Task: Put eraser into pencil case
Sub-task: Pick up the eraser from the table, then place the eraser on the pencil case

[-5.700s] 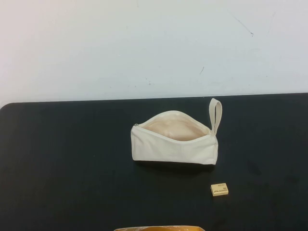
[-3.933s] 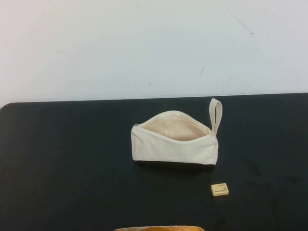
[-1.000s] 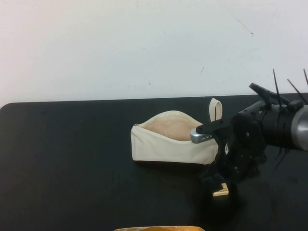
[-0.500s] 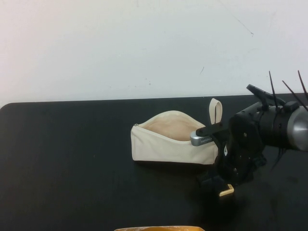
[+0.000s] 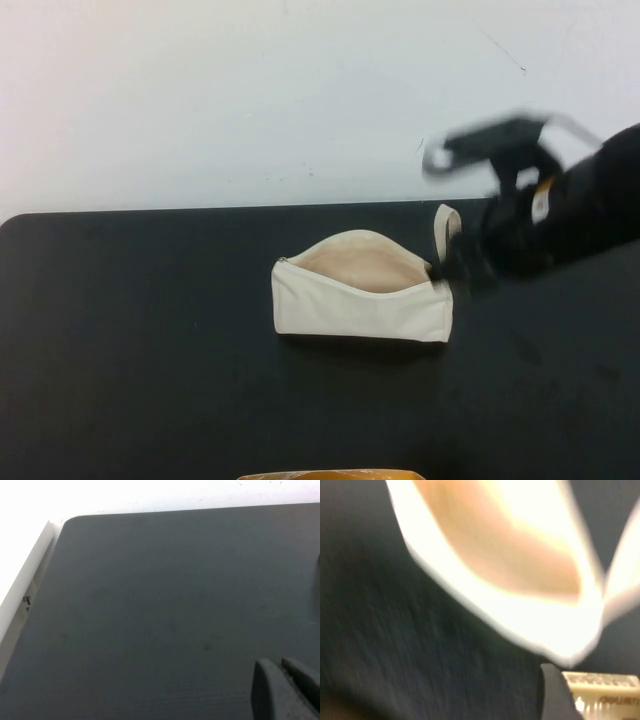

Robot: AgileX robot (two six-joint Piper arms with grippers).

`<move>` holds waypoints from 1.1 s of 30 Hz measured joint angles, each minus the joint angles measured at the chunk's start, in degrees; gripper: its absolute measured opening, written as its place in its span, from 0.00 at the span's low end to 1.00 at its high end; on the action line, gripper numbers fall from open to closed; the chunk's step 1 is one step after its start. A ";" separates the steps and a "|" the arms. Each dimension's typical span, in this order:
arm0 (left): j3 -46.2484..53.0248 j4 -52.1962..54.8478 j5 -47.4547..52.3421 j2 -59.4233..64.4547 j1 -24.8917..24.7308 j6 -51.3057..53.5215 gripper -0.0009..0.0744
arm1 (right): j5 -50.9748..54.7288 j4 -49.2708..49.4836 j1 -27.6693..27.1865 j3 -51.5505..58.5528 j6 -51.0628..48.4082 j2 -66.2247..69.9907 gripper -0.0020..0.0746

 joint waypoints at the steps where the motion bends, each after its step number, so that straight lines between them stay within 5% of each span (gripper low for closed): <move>1: 0.00 0.00 0.00 0.00 0.00 0.00 0.01 | -3.77 0.58 0.00 0.00 -0.15 -0.70 0.43; 11: 0.00 0.00 0.00 0.00 0.00 0.00 0.01 | -27.62 4.04 0.00 0.00 -2.36 5.55 0.43; 23: 0.00 -0.12 0.00 0.00 0.00 0.00 0.01 | -28.93 4.30 1.66 -2.24 -2.88 13.44 0.43; 33: 0.00 -0.12 0.00 0.00 0.00 -0.10 0.01 | -21.20 4.96 1.66 -3.83 -2.88 13.44 0.57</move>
